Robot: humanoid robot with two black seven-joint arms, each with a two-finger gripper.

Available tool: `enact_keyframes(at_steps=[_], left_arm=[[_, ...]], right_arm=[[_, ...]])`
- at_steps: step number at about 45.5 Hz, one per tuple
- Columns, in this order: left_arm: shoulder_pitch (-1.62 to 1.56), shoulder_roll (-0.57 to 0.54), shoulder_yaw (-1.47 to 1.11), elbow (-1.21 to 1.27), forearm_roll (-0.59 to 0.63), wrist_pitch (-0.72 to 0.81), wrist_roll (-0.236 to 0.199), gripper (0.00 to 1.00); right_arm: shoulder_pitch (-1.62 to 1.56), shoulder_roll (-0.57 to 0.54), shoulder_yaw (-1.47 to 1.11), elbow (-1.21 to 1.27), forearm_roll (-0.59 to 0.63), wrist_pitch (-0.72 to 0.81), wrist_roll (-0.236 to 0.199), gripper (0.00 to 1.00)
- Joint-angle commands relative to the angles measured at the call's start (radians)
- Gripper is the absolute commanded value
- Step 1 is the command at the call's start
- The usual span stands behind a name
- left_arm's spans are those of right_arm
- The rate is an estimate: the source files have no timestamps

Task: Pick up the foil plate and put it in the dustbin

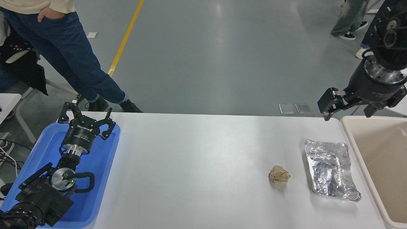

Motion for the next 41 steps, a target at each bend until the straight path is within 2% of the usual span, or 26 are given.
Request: enact_keyframes(at_steps=[1, 41], left_arm=[[0.0, 0.0, 0.001, -0.001, 0.002, 0.0, -0.002, 1.0], [0.002, 0.0, -0.001, 0.0, -0.001, 0.0, -0.001, 1.0]], right_arm=[[-0.014, 0.001, 0.003, 0.0, 0.0, 0.0, 0.0, 1.0], [-0.006, -0.007, 0.003, 0.0, 0.0, 0.0, 0.0, 1.0]])
